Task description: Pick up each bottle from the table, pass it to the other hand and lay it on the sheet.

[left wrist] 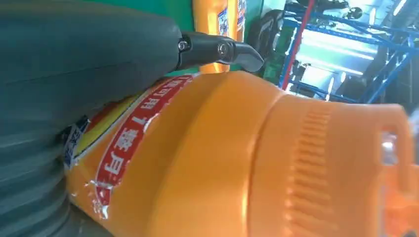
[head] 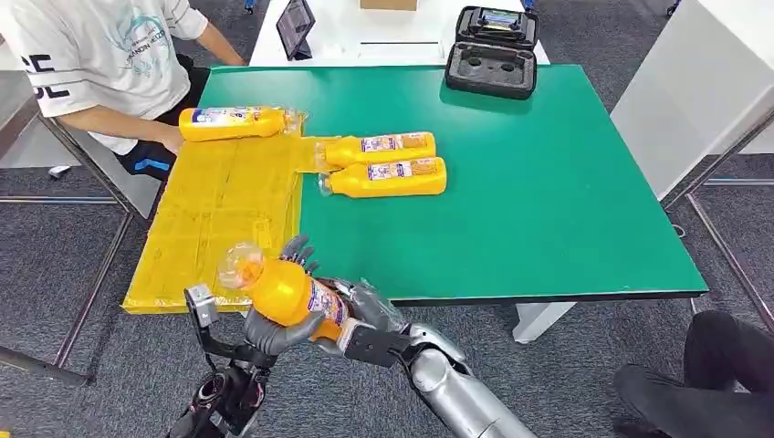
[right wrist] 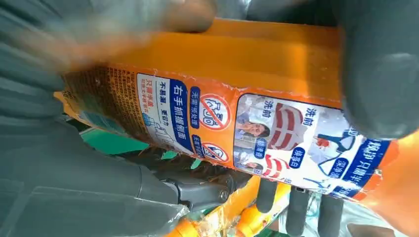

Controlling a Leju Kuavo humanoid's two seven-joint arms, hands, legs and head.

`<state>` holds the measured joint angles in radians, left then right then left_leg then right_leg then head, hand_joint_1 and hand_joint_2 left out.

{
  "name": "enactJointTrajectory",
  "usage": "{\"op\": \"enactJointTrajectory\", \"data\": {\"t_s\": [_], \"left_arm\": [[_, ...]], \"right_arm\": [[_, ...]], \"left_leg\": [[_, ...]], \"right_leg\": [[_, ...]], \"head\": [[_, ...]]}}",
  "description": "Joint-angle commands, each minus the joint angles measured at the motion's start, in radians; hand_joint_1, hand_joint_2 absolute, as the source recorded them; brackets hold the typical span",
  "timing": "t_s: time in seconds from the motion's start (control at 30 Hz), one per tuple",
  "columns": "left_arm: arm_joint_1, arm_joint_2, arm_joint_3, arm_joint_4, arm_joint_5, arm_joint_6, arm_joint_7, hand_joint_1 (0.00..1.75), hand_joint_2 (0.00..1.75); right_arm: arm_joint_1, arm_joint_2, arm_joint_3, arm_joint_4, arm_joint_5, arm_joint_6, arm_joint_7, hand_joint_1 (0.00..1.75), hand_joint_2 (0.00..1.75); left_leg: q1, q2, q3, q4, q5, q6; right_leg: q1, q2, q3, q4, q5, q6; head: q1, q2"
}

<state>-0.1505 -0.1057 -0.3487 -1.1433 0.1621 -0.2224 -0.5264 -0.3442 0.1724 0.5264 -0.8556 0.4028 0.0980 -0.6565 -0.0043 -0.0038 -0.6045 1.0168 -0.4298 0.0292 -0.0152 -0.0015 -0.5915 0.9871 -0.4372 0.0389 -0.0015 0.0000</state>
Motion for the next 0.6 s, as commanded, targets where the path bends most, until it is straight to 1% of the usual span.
{"op": "enactJointTrajectory", "data": {"t_s": [0.03,0.07,0.1,0.13,0.17,0.2,0.23,0.27,0.37,0.4,0.5,0.57,0.6], "left_arm": [[-0.041,0.002,-0.013,0.047,0.038,-0.05,-0.018,0.42,1.75],[-0.04,0.002,-0.015,0.045,0.047,-0.063,-0.015,0.51,1.75],[-0.038,0.001,-0.013,0.046,0.067,-0.078,-0.007,0.72,1.75],[-0.035,-0.001,-0.01,0.048,0.088,-0.096,-0.001,1.47,1.75],[-0.031,-0.001,-0.014,0.043,0.087,-0.096,-0.001,1.54,1.75],[-0.027,-0.001,-0.017,0.037,0.084,-0.093,-0.001,1.69,1.75],[-0.025,0.0,-0.019,0.035,0.084,-0.094,-0.001,1.69,1.75],[-0.025,0.002,-0.025,0.035,0.075,-0.091,0.0,1.71,1.75],[-0.025,-0.002,-0.024,0.037,0.077,-0.093,0.0,1.71,1.75],[-0.026,0.001,-0.028,0.039,0.075,-0.096,0.001,1.75,1.75],[-0.03,0.001,-0.031,0.038,0.069,-0.093,0.0,1.73,1.75],[-0.03,0.001,-0.031,0.038,0.069,-0.093,0.0,1.73,1.75],[-0.032,-0.001,-0.033,0.039,0.067,-0.091,0.001,1.75,1.75]], "right_arm": [[-0.022,-0.004,0.046,0.08,0.012,0.01,0.004,1.75,1.75],[-0.024,-0.003,0.046,0.085,0.013,0.013,0.004,1.75,1.75],[-0.026,-0.001,0.044,0.09,0.013,0.013,0.004,1.75,1.75],[-0.026,-0.001,0.044,0.093,0.013,0.015,0.003,1.75,1.75],[-0.026,0.0,0.044,0.095,0.014,0.015,0.004,1.75,1.75],[-0.027,0.0,0.044,0.098,0.015,0.016,0.004,1.75,1.75],[-0.027,0.001,0.045,0.099,0.016,0.017,0.004,1.75,1.75],[-0.028,0.0,0.046,0.103,0.017,0.017,0.004,1.75,1.75],[-0.029,0.0,0.048,0.106,0.018,0.018,0.004,1.75,1.75],[-0.031,0.0,0.05,0.107,0.019,0.019,0.004,1.75,1.75],[-0.031,0.0,0.05,0.107,0.019,0.018,0.004,1.75,1.75],[-0.031,0.0,0.05,0.107,0.019,0.018,0.004,1.75,1.75],[-0.031,0.0,0.05,0.106,0.018,0.022,0.004,1.75,1.75]], "left_leg": [[0.001,-0.001,0.003,-0.001,-0.001,-0.002],[0.001,-0.001,0.002,0.0,0.0,-0.001],[0.002,-0.001,0.004,-0.001,-0.001,-0.002],[0.001,0.0,0.002,-0.001,0.0,-0.001],[0.001,-0.001,0.004,-0.001,-0.001,-0.002],[0.001,-0.001,0.002,-0.001,0.0,-0.001],[0.002,0.0,0.004,-0.001,-0.001,-0.002],[0.001,-0.001,0.002,0.0,0.0,-0.001],[0.001,-0.001,0.004,-0.001,-0.001,-0.002],[0.001,-0.001,0.002,-0.001,0.0,-0.001],[0.001,-0.001,0.004,-0.001,-0.001,-0.002],[0.0,-0.001,0.001,-0.001,0.0,-0.001],[0.001,-0.001,0.003,0.0,-0.001,-0.002]], "right_leg": [[0.001,-0.001,0.004,-0.001,-0.001,-0.002],[0.001,-0.001,0.003,-0.001,0.0,-0.001],[0.002,-0.001,0.004,-0.001,-0.001,-0.002],[0.001,-0.001,0.003,-0.001,0.0,-0.001],[0.001,-0.001,0.004,-0.001,-0.001,-0.002],[0.001,-0.001,0.003,-0.001,0.0,-0.001],[0.002,0.0,0.005,-0.002,-0.001,-0.002],[0.001,-0.001,0.003,-0.001,-0.001,-0.001],[0.001,-0.001,0.004,-0.002,-0.001,-0.002],[0.001,-0.001,0.003,-0.001,0.0,-0.001],[0.001,-0.001,0.004,-0.001,-0.001,-0.002],[0.0,-0.001,0.002,-0.001,0.0,-0.001],[0.001,-0.001,0.003,-0.001,-0.001,-0.001]], "head": [[0.0,0.0],[0.0,0.0],[0.0,0.0],[0.0,0.0],[0.0,0.0],[0.0,0.0],[0.0,0.0],[0.0,0.0],[0.0,0.0],[0.0,0.0],[0.0,0.0],[0.0,0.0],[0.0,0.0]]}}
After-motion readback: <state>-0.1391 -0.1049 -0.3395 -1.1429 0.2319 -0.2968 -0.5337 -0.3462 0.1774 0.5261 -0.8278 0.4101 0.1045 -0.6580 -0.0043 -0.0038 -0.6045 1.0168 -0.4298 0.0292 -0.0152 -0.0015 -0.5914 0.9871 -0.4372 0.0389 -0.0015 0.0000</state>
